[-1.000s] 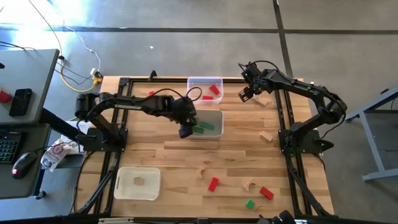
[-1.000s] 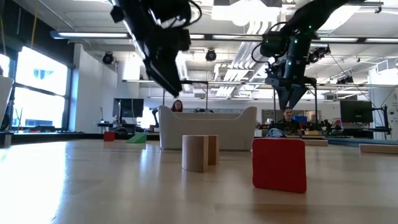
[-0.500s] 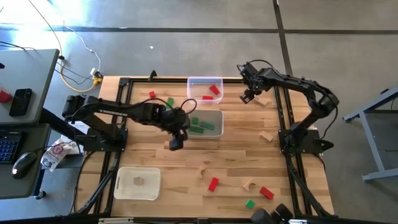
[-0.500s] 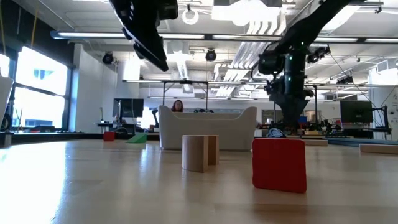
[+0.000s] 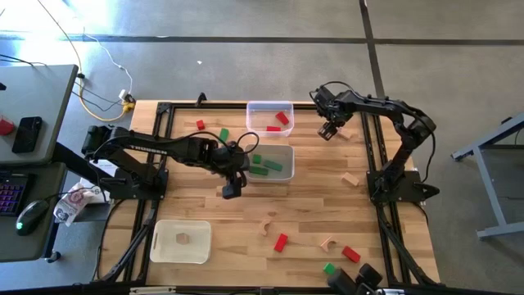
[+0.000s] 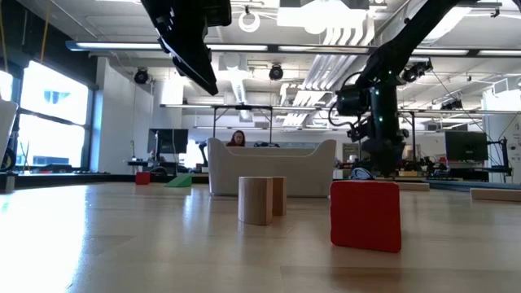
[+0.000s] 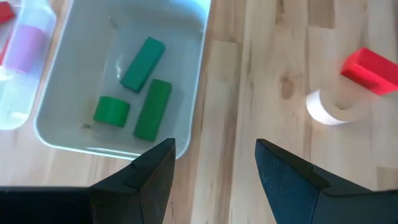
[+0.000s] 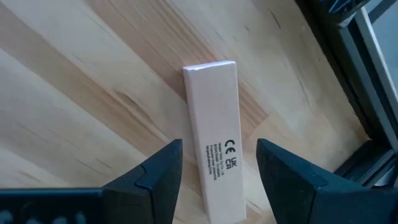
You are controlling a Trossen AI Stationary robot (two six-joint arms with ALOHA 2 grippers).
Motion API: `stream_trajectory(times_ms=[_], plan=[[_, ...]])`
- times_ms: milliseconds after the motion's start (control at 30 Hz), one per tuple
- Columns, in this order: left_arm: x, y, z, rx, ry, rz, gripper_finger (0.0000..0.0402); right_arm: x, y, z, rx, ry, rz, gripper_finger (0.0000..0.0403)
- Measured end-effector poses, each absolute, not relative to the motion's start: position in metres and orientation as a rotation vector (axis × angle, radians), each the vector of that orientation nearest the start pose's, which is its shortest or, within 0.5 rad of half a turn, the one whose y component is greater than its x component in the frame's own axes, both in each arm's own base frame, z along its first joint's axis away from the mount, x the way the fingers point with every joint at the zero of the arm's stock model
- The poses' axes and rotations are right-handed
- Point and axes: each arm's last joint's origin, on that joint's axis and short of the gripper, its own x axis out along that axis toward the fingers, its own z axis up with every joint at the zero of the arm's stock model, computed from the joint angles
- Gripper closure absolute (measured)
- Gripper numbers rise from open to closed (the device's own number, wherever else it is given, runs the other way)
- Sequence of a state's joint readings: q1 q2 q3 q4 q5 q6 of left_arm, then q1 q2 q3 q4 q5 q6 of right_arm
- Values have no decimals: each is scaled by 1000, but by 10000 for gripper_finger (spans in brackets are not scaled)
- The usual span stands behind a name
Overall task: Sort & place blocks by color
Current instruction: Put the top brown rectangular block into the bottom white bin
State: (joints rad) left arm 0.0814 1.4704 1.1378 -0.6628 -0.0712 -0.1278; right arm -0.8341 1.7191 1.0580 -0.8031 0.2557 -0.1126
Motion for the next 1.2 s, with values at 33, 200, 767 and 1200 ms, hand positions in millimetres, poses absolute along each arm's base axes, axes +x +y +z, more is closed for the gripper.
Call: stream_trajectory(times_ms=[33, 200, 767, 1200], plan=[[296, 26, 262, -121, 986, 205, 193, 195, -228, 165, 357, 1507, -795, 210], [296, 26, 262, -120, 986, 205, 194, 189, -234, 158, 431, 1511, -771, 210], [296, 26, 261, -120, 987, 207, 193, 179, -239, 140, 546, 1596, -772, 252], [297, 26, 262, -119, 979, 204, 193, 185, -230, 140, 570, 1627, -868, 309]])
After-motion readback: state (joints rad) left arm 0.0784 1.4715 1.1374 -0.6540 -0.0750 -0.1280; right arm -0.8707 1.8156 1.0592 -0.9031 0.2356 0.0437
